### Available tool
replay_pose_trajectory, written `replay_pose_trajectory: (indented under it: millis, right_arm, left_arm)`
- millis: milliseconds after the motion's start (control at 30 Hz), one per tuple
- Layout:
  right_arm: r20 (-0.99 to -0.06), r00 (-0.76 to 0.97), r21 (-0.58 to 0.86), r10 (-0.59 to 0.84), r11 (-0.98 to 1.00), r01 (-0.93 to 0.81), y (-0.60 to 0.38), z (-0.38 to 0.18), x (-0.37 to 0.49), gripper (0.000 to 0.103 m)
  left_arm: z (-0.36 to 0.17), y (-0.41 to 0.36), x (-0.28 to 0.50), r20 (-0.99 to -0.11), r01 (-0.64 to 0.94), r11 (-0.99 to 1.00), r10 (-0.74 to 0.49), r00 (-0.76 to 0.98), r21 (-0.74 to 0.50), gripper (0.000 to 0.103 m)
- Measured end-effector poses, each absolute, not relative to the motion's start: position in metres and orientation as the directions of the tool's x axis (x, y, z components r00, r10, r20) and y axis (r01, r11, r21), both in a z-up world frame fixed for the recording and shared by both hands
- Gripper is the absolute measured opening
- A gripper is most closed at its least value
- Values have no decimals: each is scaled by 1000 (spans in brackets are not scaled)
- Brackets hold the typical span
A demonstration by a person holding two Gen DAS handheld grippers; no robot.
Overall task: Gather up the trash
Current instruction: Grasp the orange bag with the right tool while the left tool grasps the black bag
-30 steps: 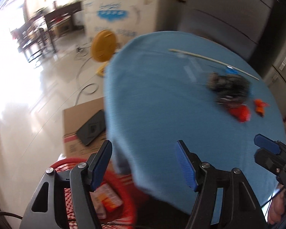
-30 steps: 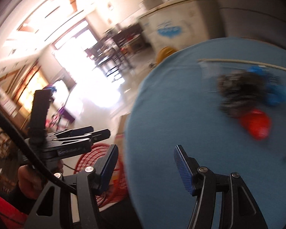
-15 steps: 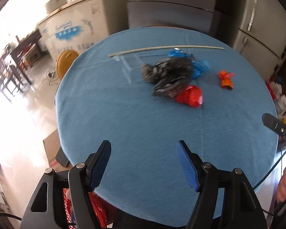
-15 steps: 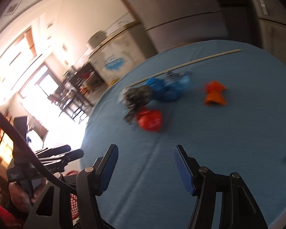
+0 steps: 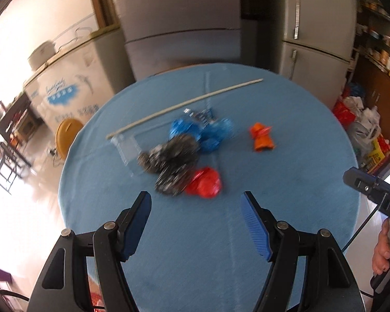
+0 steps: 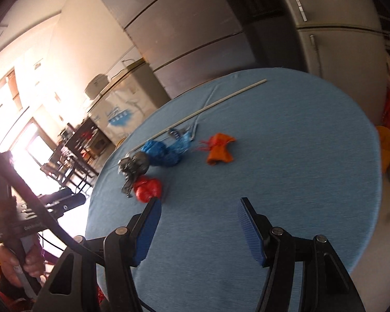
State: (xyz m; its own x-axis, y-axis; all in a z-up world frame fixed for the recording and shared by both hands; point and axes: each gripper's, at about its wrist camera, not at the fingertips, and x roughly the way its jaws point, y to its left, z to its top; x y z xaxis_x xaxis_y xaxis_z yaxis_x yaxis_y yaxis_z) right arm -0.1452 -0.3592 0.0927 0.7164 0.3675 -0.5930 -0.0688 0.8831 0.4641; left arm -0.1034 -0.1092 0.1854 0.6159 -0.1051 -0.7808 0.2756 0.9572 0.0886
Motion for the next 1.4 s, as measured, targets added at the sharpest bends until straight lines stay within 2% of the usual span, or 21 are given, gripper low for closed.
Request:
replay_pose_trajectory:
  millis: [333,600,1100,1400]
  right_arm:
    - [-589,750,476,300,879,21,-398,95,-154,65]
    - [-584,765,491,274,869,63,-422,96,-158,65]
    - [-595,748,534,293,840,96,-446,80,-146,65]
    - [-617,686,561,385,827,40,-420,68,-94,65]
  left_arm:
    - [211,-148,-97,-756,346,934,-163,634,88,73]
    - [212,-158,-93,-767,334,938,-149,624,91,73]
    - [171,-116,-72,-835,188,979,-36,549,82,73]
    - [149,-88,-54,-860,135,989,-16,510,62,73]
